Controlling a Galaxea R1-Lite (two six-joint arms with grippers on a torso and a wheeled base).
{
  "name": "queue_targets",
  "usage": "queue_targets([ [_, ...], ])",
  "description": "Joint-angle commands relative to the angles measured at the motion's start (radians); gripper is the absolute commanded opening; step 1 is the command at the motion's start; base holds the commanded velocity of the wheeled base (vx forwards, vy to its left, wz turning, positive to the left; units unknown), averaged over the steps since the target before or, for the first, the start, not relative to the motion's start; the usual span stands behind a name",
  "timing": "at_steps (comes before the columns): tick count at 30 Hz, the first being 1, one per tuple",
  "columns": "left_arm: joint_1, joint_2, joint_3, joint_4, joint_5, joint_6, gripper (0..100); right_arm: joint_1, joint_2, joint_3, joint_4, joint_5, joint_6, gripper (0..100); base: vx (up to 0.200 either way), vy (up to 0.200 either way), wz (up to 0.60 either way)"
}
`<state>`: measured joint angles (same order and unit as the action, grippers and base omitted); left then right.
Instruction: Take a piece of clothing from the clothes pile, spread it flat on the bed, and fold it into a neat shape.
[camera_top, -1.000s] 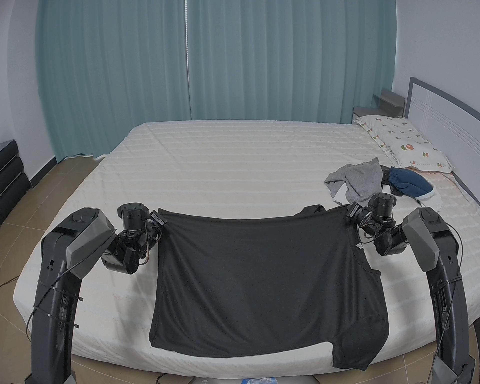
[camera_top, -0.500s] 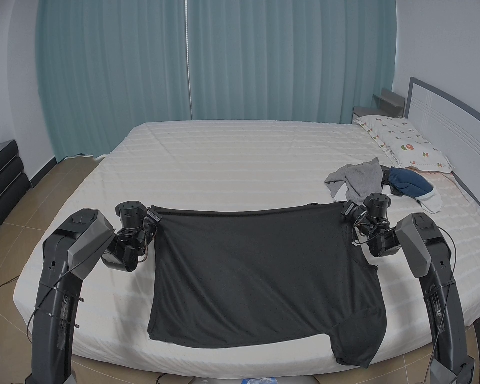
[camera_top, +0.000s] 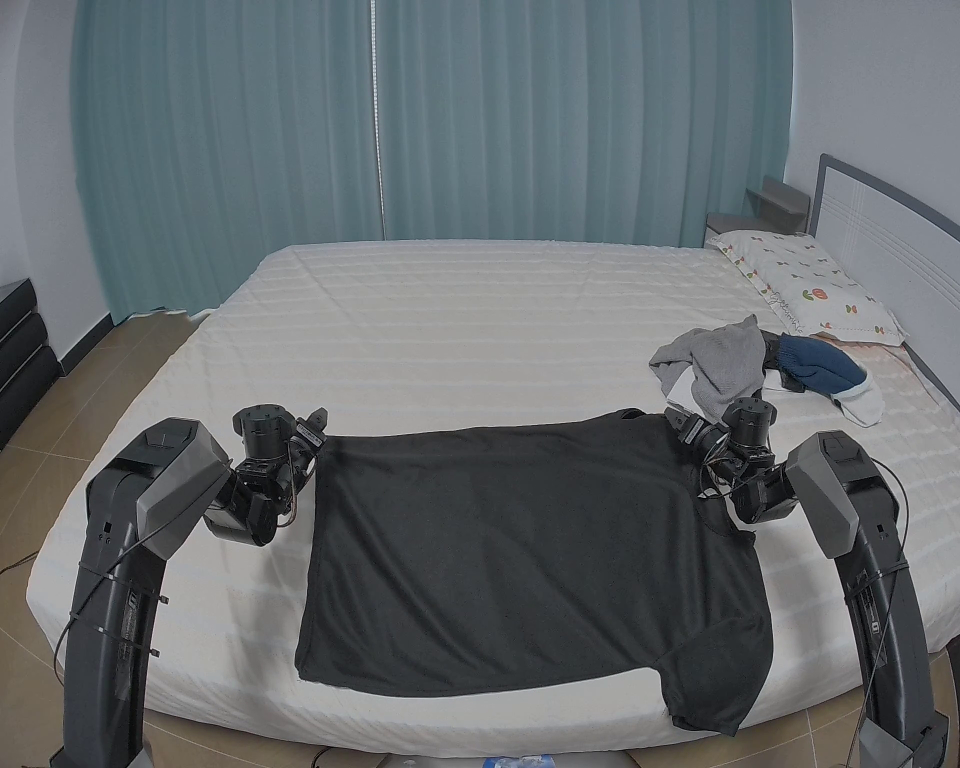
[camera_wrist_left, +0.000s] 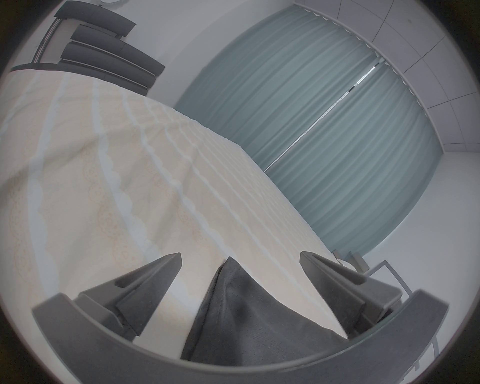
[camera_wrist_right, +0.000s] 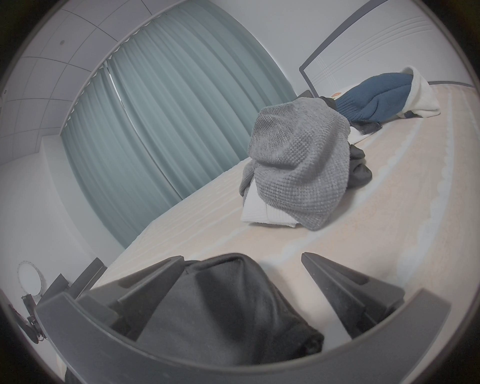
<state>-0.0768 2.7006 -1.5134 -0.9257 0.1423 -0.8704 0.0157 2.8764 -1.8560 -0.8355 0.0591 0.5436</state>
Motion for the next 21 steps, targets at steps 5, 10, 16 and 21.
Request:
queue_targets([
  [5,-0.009,-0.104,0.168,-0.062,-0.001,-0.010,100,-0.054,-0.161,0.189,-0.007,0.016,0.002,100,0.000,0.000,0.00],
  [10,-0.018,-0.211,0.346,-0.150,-0.044,-0.025,100,-0.083,-0.302,0.376,-0.037,0.048,0.006,100,0.000,0.000,0.00],
  [16,-0.018,-0.381,0.562,-0.180,-0.078,-0.061,100,-0.079,-0.560,0.857,-0.148,0.162,0.012,100,0.000,0.000,0.00],
  [21,-0.052,-0.484,0.731,-0.188,-0.118,-0.093,100,-0.077,-0.715,1.206,-0.290,0.246,0.073,100,0.000,0.000,0.00],
])
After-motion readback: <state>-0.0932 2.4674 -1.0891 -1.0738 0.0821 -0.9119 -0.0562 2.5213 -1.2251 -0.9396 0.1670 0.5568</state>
